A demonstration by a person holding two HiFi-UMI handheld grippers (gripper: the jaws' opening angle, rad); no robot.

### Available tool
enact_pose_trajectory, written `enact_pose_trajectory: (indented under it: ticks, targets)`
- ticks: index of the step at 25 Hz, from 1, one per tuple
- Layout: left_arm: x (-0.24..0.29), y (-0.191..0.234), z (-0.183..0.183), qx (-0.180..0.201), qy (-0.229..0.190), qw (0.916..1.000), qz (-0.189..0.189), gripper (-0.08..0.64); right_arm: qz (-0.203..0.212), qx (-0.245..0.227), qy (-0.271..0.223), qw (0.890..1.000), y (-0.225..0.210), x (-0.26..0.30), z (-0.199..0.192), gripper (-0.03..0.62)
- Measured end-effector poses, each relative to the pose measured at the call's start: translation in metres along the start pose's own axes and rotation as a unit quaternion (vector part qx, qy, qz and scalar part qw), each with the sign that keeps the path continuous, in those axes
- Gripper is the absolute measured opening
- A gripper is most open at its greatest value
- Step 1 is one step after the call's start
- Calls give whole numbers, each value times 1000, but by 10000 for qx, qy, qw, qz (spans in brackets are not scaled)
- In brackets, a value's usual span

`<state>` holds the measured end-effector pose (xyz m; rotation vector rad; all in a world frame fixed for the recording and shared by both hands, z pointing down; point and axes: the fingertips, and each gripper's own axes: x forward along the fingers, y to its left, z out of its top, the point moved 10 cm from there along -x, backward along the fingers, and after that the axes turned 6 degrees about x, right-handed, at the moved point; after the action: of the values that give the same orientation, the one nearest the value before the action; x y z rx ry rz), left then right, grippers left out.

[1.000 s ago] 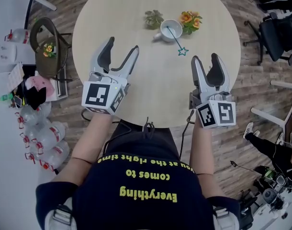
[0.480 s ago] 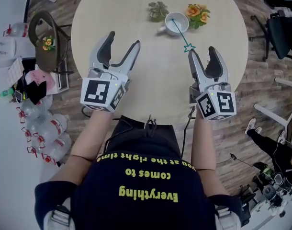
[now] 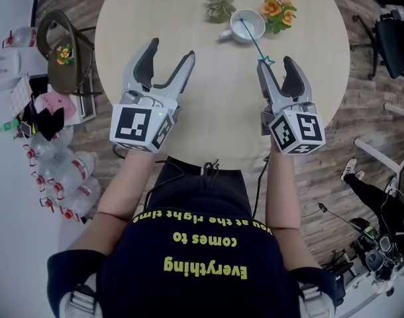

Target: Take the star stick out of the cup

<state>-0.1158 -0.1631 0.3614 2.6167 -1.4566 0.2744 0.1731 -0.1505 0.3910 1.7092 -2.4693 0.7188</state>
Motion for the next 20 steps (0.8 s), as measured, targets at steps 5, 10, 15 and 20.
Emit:
enact_pose_trajectory:
  ticks: [5, 10, 15, 20]
  targets:
    - [3, 1, -4, -29, 63, 10000, -13, 307, -11, 53, 220, 9997, -6, 12, -14, 268]
    - [5, 1, -6, -40, 119, 9999, -66, 307, -27, 159, 301, 9994, -8, 20, -22, 239]
    - [8, 2, -8, -50, 140, 9999, -73, 307, -34, 123, 363, 9993, -10, 26, -25, 221]
    - [8, 1, -8, -49, 146, 9998, -113, 307, -10, 95, 406, 9991, -8, 27, -27, 189]
